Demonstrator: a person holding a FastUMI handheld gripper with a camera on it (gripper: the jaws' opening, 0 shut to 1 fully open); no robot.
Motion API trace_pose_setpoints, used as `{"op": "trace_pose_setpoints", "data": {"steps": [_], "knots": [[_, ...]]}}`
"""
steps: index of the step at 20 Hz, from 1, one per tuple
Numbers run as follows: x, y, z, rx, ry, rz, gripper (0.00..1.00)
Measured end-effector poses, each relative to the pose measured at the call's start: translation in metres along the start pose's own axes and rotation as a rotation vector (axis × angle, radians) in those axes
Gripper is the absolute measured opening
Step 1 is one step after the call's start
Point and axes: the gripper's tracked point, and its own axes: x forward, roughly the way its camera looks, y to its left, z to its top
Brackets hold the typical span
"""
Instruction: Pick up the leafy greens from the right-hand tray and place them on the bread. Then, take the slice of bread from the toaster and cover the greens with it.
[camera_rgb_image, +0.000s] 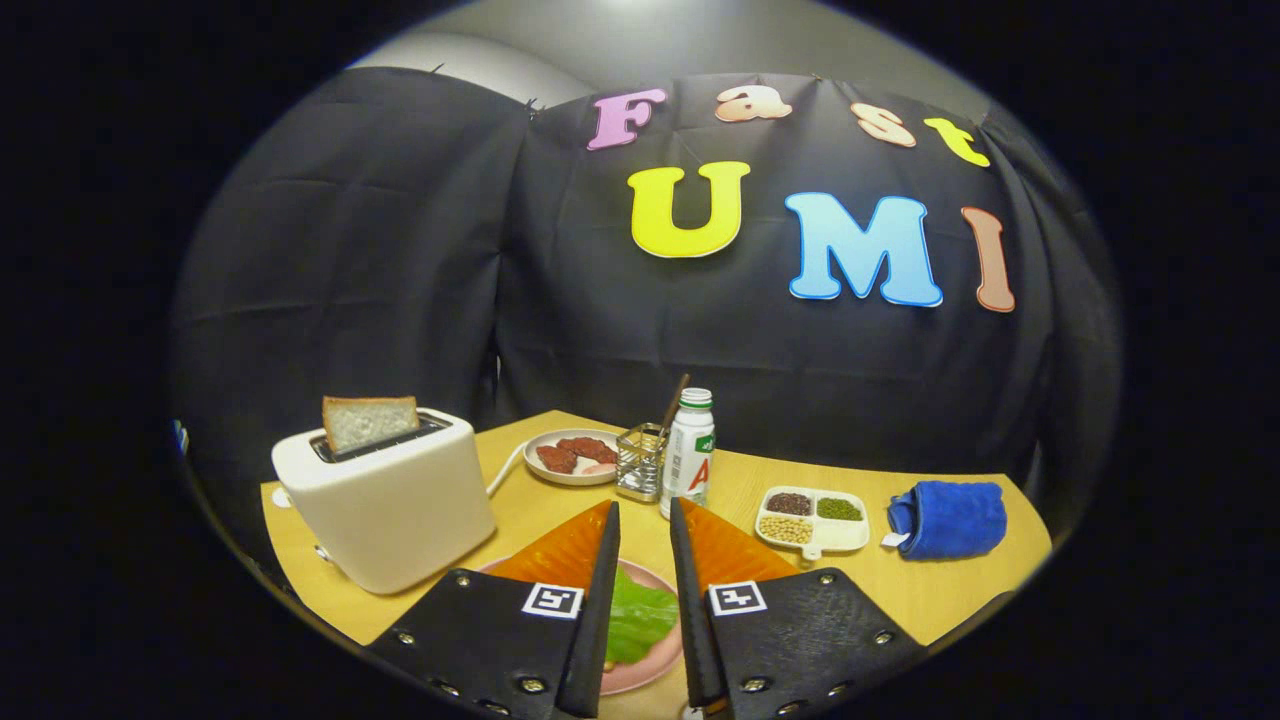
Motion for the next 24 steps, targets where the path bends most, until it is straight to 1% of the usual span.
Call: {"op": "trace_pose_setpoints", "data": {"steps": [1,3,4,7,12,17,19,22,24], "knots": [[-0.003,0.006,0.003,0.017,-0.004,-0.002,0.32],[-0.010,0.016,0.009,0.020,-0.020,-0.039,0.31],[-0.013,0.026,0.011,0.029,-0.028,-0.044,0.32],[-0.020,0.068,0.017,0.053,-0.031,-0.009,0.32],[-0.025,0.133,0.030,0.036,-0.049,0.066,0.32],[-0.012,0.193,0.024,0.039,-0.016,0.133,0.31],[-0.005,0.206,0.024,0.033,-0.012,0.116,0.32],[0.006,0.241,0.019,0.058,0.015,0.136,0.31],[0.014,0.251,0.015,0.066,0.027,0.111,0.32]]}}
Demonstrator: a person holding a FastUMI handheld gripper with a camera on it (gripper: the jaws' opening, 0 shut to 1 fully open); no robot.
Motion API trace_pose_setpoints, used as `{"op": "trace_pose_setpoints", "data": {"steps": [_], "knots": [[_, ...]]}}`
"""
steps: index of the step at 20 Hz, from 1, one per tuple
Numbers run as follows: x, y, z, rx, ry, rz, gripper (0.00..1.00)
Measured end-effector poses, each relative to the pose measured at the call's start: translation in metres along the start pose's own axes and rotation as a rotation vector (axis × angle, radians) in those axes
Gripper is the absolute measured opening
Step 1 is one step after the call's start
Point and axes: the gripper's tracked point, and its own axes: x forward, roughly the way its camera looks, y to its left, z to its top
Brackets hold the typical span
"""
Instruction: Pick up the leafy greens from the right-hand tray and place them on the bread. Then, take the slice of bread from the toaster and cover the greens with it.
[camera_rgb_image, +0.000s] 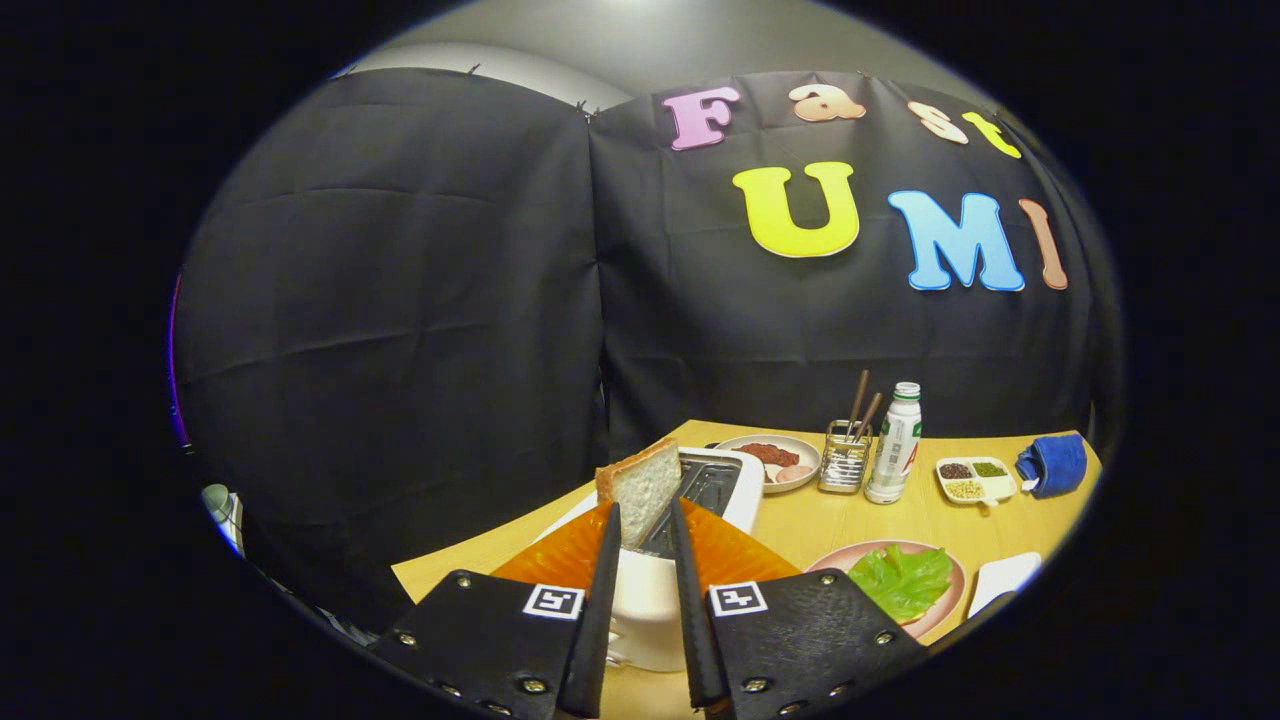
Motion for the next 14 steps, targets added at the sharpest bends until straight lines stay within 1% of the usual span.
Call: {"op": "trace_pose_setpoints", "data": {"steps": [5,9,11,14], "knots": [[0.025,0.018,-0.001,-0.005,-0.021,-0.040,0.31],[0.039,0.017,-0.001,-0.049,-0.042,-0.113,0.31],[0.050,0.026,-0.010,-0.034,-0.014,-0.103,0.31],[0.058,0.022,-0.008,-0.032,-0.011,-0.143,0.31]]}}
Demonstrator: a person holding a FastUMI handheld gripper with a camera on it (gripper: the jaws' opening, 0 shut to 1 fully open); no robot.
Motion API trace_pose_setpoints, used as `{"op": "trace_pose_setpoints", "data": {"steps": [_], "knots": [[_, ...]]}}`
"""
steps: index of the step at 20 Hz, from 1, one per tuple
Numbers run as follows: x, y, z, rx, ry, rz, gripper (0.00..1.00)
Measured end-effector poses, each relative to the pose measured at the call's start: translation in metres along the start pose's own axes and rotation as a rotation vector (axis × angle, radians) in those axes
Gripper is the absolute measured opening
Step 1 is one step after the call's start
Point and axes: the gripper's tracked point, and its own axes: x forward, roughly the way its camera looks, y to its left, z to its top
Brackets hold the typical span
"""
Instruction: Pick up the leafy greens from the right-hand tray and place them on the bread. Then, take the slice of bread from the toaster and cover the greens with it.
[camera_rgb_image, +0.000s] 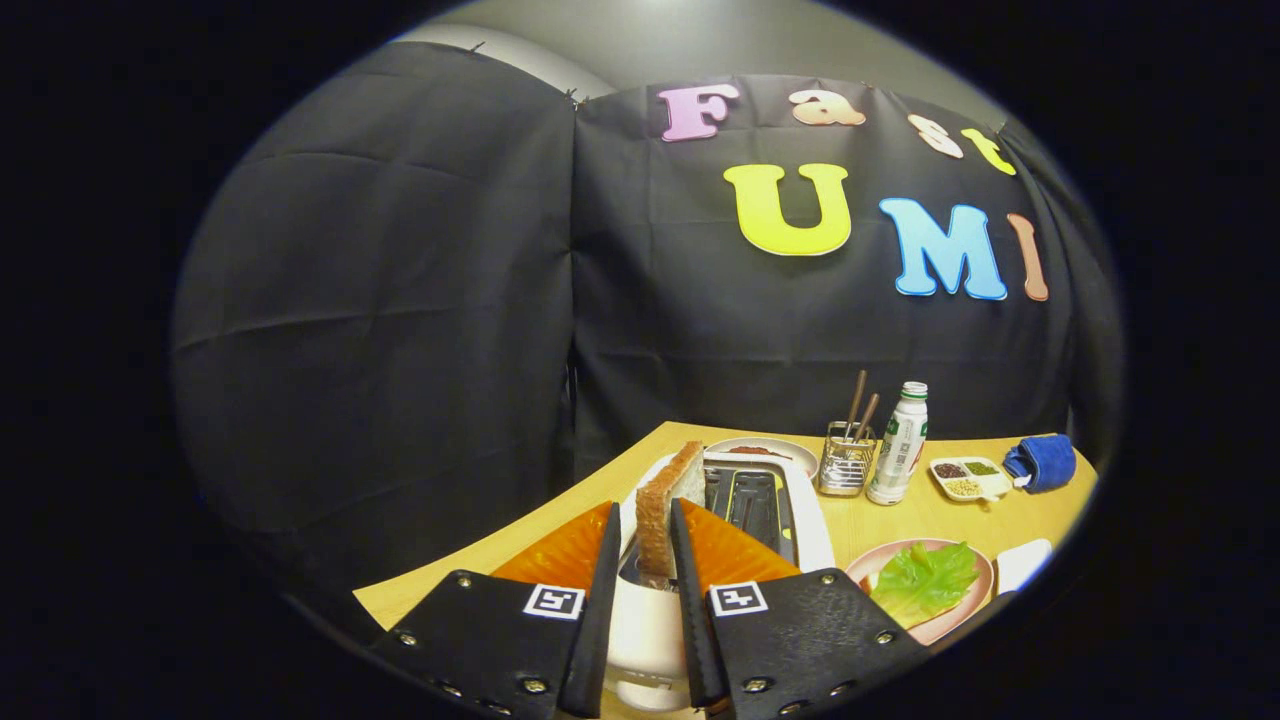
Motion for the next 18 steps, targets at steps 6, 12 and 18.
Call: {"op": "trace_pose_setpoints", "data": {"steps": [6,12,18], "knots": [[0.021,-0.007,-0.002,0.017,0.023,-0.060,0.31],[0.025,-0.020,-0.004,-0.034,0.018,-0.137,0.18],[0.022,-0.019,0.004,-0.042,0.018,-0.096,0.10]]}}
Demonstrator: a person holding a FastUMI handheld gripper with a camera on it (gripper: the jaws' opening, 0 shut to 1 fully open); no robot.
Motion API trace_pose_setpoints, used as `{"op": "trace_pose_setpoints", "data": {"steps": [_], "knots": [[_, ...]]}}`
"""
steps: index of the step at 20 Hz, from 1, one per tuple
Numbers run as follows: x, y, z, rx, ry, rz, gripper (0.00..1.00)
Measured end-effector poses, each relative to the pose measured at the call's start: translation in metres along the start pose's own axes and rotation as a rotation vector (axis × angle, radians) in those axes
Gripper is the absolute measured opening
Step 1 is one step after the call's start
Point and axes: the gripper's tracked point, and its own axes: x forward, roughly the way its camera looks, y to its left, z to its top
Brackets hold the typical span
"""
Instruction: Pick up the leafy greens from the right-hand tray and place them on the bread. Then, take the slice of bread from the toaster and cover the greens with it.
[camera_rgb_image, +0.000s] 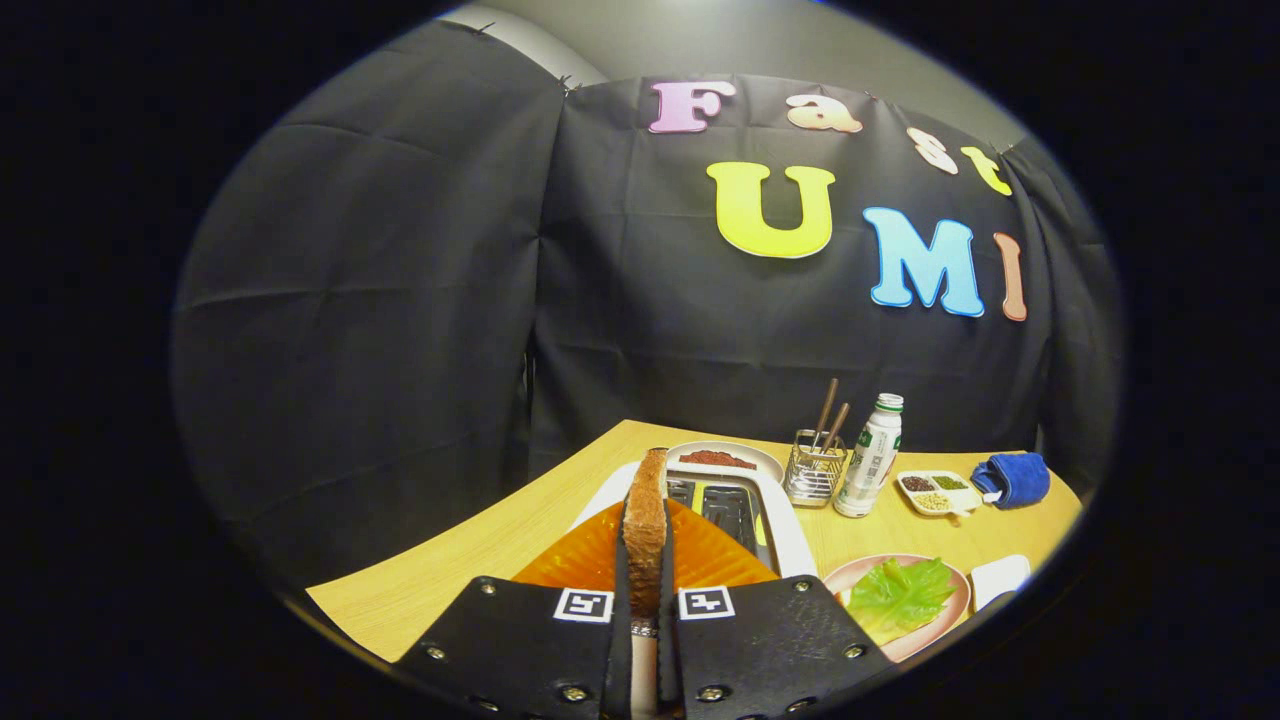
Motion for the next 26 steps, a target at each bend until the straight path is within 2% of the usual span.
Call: {"op": "trace_pose_setpoints", "data": {"steps": [9,12,16,19,26], "knots": [[-0.025,-0.015,0.069,0.115,-0.086,0.067,0.09],[-0.034,-0.030,0.080,0.116,-0.097,0.065,0.09],[-0.042,-0.051,0.074,0.122,-0.060,0.072,0.09],[-0.045,-0.083,0.065,0.097,-0.064,0.033,0.10],[-0.064,-0.164,0.032,0.127,-0.045,-0.028,0.10]]}}
